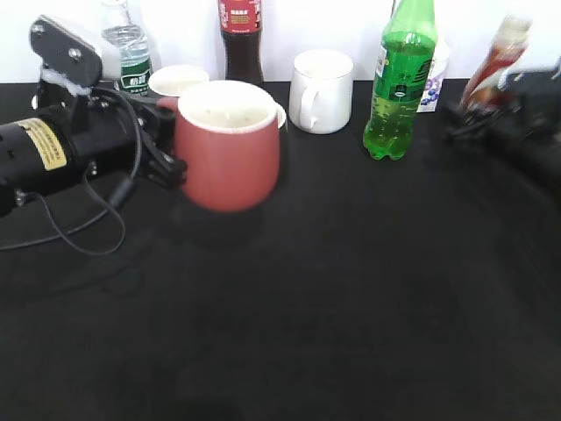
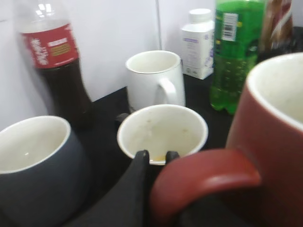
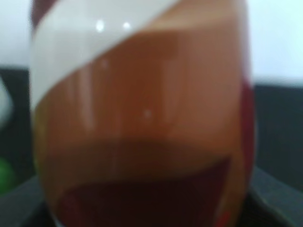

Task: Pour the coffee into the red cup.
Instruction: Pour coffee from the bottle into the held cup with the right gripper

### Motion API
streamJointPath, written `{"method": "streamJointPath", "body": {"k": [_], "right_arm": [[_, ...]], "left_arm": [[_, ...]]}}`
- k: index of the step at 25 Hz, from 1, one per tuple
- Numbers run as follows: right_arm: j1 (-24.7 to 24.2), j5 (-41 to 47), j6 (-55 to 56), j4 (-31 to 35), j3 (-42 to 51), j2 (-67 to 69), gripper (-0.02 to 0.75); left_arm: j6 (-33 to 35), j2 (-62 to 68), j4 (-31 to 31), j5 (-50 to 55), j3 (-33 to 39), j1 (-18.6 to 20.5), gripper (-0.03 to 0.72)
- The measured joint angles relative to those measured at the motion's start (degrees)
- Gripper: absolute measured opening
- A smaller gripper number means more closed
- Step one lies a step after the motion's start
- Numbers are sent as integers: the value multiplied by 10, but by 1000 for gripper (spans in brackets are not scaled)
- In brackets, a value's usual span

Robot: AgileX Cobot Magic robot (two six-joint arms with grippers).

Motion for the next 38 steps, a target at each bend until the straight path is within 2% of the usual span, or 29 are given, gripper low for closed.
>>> {"method": "streamJointPath", "body": {"k": [5,8,10,15,17,20,25,29,38], "right_arm": [[0,-13,-7,-12,126,-183,531],[11,52,-5,-62,158,-284,531],[56,96,-5,-87,160,-337,531],[228,128,-5,-90,160,-360,531],[261,136,-26,-90,160,-360,531],[263,145,-80,-90,160,-360,531],[263,181,-282,-85,160,-360,531],[263,187,-432,-48,160,-360,531],[263,192,-630,-19,160,-360,531]], "left_arm": [[-9,0,33,-14,0,0,68],[-33,0,68,-41,0,0,68],[-60,0,105,-46,0,0,68],[-69,0,118,-47,0,-43,68],[-70,0,139,-47,0,-51,68],[-70,0,160,-47,0,-51,68],[-71,0,162,-47,0,-51,68],[-71,0,162,-47,0,-51,68],[-71,0,162,-47,0,-51,68]]}}
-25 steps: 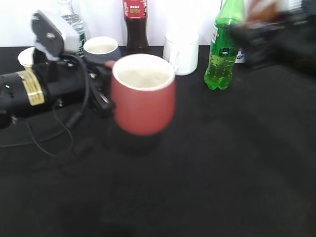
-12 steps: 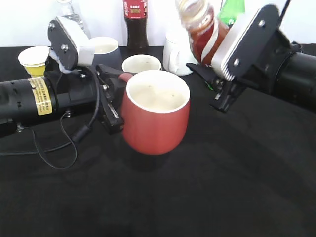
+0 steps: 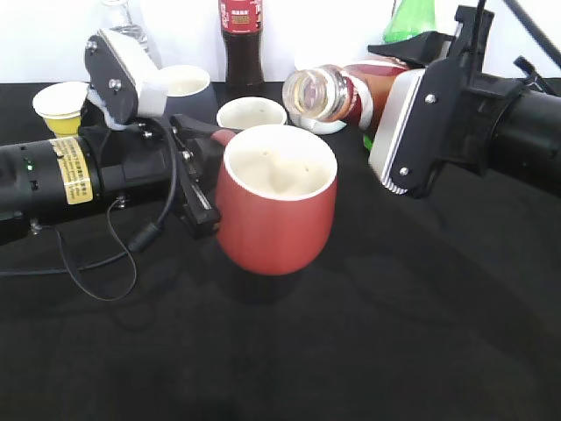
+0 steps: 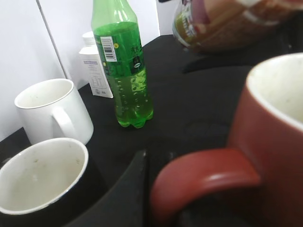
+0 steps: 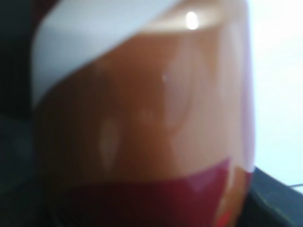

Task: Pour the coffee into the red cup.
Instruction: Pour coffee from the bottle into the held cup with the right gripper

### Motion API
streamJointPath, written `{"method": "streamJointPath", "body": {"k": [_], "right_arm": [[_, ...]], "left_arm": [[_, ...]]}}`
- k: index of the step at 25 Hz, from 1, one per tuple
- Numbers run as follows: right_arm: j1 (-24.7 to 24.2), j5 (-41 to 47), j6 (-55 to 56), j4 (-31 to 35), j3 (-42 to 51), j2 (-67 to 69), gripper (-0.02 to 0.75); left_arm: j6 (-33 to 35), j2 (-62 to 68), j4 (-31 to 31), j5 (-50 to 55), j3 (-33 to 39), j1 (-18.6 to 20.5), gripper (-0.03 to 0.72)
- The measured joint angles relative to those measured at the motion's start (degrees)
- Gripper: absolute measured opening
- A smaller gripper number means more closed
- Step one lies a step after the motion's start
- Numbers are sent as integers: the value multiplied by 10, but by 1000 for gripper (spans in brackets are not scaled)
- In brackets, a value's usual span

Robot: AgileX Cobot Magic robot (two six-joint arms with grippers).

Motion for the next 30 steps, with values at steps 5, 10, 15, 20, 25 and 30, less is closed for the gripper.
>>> {"method": "streamJointPath", "body": {"k": [5,10,15,20,25,30], "right_arm": [[0,1,-65,21,0,0,531],[0,2,-105,31,0,0,531],[0,2,-151,33,0,0,531],[0,-16,-176,36,0,0,531],[0,-32,-198,36,0,0,531],[0,-36,-200,36,0,0,531]], "left_arm": [[0,0,0,6,0,0,68],[0,0,1,39,0,0,68],[0,0,1,40,0,0,68],[0,0,1,40,0,0,67],[0,0,1,40,0,0,67],[0,0,1,40,0,0,67]]}}
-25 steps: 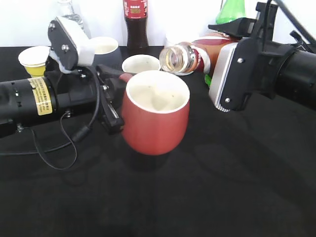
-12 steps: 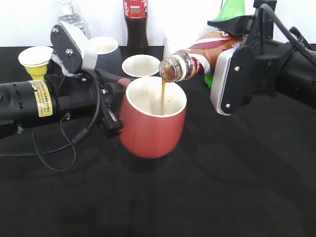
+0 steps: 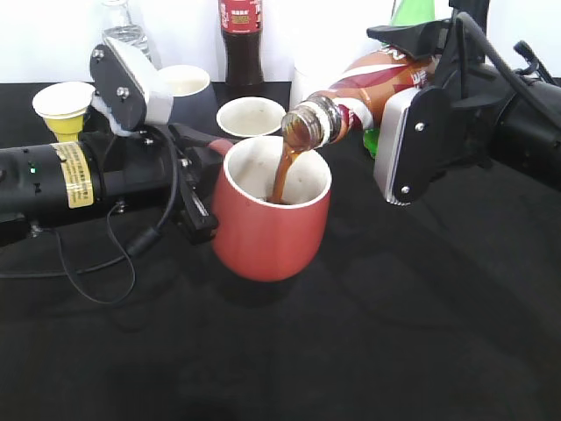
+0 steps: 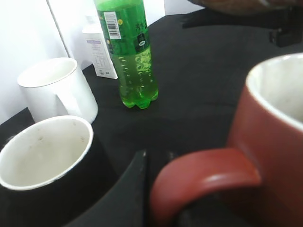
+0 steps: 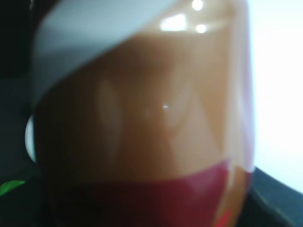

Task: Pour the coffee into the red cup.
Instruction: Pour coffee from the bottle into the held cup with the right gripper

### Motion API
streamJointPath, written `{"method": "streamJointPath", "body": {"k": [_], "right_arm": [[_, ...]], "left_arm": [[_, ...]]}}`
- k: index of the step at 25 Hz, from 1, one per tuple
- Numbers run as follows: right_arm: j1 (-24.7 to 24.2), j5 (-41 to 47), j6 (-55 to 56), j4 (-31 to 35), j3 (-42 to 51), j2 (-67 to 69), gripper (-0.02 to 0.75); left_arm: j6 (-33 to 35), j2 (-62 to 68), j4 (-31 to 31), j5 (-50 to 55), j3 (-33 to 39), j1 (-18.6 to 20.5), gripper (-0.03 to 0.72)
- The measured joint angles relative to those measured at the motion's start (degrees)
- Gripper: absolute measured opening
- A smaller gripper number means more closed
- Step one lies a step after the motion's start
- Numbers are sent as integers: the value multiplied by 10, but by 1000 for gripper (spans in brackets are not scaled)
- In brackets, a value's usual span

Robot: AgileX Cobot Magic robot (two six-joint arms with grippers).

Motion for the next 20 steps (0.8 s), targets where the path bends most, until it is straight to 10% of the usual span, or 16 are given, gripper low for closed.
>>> {"method": "streamJointPath", "body": {"k": [20], "right_arm": [[0,-2,-1,4,0,0,531]], "left_arm": [[0,0,3,0,0,0,67]]}}
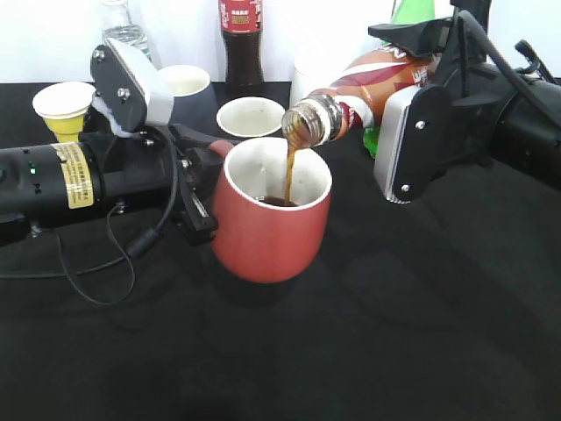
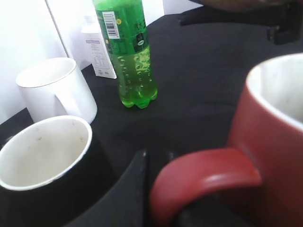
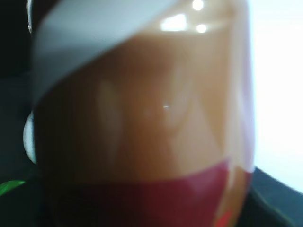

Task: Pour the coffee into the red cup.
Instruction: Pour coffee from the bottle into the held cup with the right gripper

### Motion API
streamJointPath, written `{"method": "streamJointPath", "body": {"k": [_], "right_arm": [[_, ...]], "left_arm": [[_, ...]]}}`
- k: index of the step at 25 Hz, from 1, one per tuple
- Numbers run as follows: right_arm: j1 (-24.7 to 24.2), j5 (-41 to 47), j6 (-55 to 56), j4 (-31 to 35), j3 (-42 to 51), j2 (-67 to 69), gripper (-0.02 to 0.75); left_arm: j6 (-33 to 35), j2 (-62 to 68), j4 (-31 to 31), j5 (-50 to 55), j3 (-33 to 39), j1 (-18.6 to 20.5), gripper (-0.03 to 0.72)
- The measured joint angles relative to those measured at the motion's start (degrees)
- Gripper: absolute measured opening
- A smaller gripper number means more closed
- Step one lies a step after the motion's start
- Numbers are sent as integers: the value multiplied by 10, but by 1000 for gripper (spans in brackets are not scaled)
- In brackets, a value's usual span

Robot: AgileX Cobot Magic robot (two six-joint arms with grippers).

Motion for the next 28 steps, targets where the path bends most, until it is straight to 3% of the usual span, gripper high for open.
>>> {"method": "streamJointPath", "body": {"k": [28], "right_arm": [[0,-2,-18,0,0,0,531]], "left_arm": [[0,0,1,1,0,0,67]]}}
